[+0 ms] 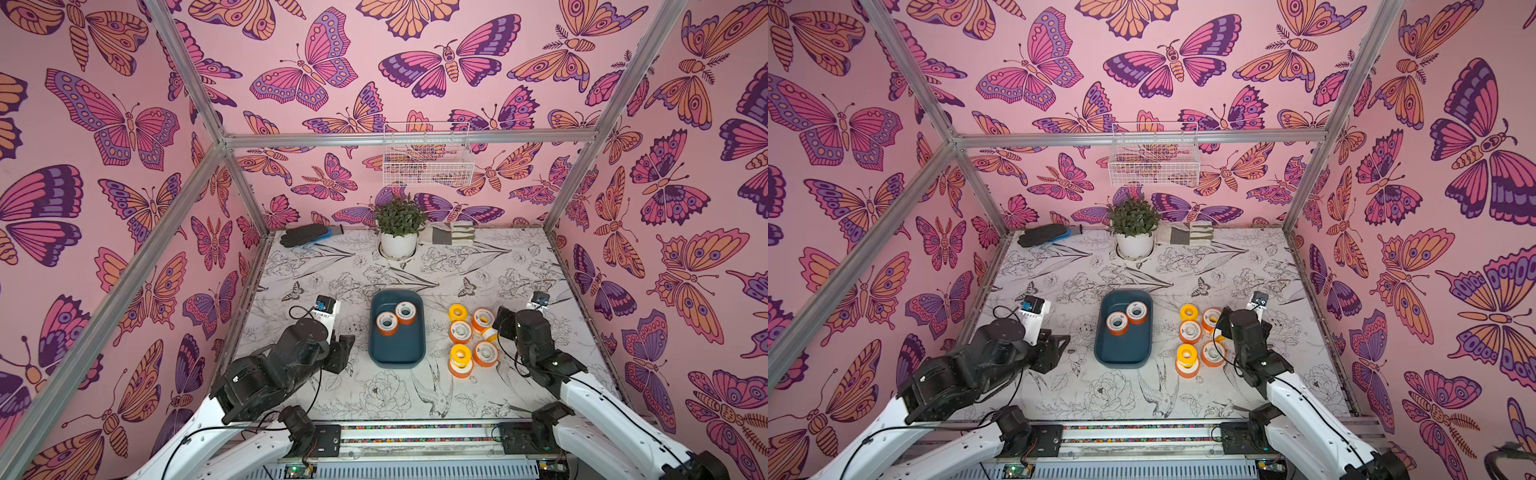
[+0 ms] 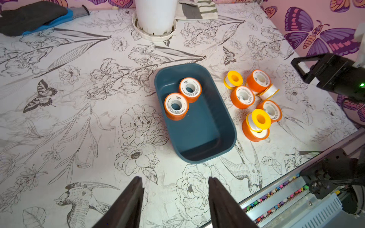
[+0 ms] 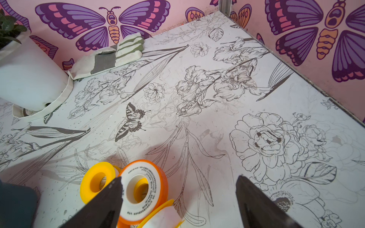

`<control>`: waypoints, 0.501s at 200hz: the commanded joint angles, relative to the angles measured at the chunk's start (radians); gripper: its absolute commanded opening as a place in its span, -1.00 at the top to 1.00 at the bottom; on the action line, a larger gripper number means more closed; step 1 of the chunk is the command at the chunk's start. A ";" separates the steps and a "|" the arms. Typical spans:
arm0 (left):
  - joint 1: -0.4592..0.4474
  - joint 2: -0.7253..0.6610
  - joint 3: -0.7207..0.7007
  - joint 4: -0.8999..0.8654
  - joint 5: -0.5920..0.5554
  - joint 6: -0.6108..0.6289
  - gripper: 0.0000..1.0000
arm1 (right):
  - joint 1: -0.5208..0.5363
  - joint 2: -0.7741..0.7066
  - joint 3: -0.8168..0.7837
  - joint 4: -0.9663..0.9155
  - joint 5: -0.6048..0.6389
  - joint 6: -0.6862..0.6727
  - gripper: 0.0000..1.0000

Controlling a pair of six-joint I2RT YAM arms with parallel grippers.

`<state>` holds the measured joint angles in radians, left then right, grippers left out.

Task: Put the sealing tape into the storage box
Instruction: Pick up the sealing tape at the center of the board.

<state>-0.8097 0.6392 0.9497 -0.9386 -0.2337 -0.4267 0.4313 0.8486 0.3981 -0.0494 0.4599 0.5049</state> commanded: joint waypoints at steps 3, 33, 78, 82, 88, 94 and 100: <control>0.006 -0.024 -0.026 -0.022 -0.022 0.007 -0.30 | -0.008 0.050 0.085 -0.036 -0.033 -0.024 -0.87; 0.006 -0.021 -0.032 -0.021 -0.015 0.013 -0.33 | -0.009 0.184 0.260 -0.224 -0.113 -0.056 -0.90; 0.035 0.003 -0.031 -0.027 -0.004 0.019 -0.65 | -0.015 0.447 0.523 -0.508 -0.247 -0.138 -0.99; 0.036 0.004 -0.032 -0.028 -0.004 0.019 -0.70 | -0.016 0.468 0.543 -0.535 -0.249 -0.140 -1.00; 0.036 0.004 -0.032 -0.029 -0.002 0.019 -0.74 | -0.016 0.495 0.562 -0.549 -0.257 -0.151 -1.00; 0.037 0.004 -0.032 -0.027 0.002 0.020 -0.76 | -0.018 0.519 0.578 -0.557 -0.271 -0.161 -0.98; 0.037 0.007 -0.032 -0.026 0.005 0.020 -0.79 | -0.021 0.549 0.591 -0.566 -0.283 -0.168 -0.98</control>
<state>-0.7795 0.6418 0.9314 -0.9497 -0.2340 -0.4156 0.4229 1.3148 0.9249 -0.4412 0.2523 0.3897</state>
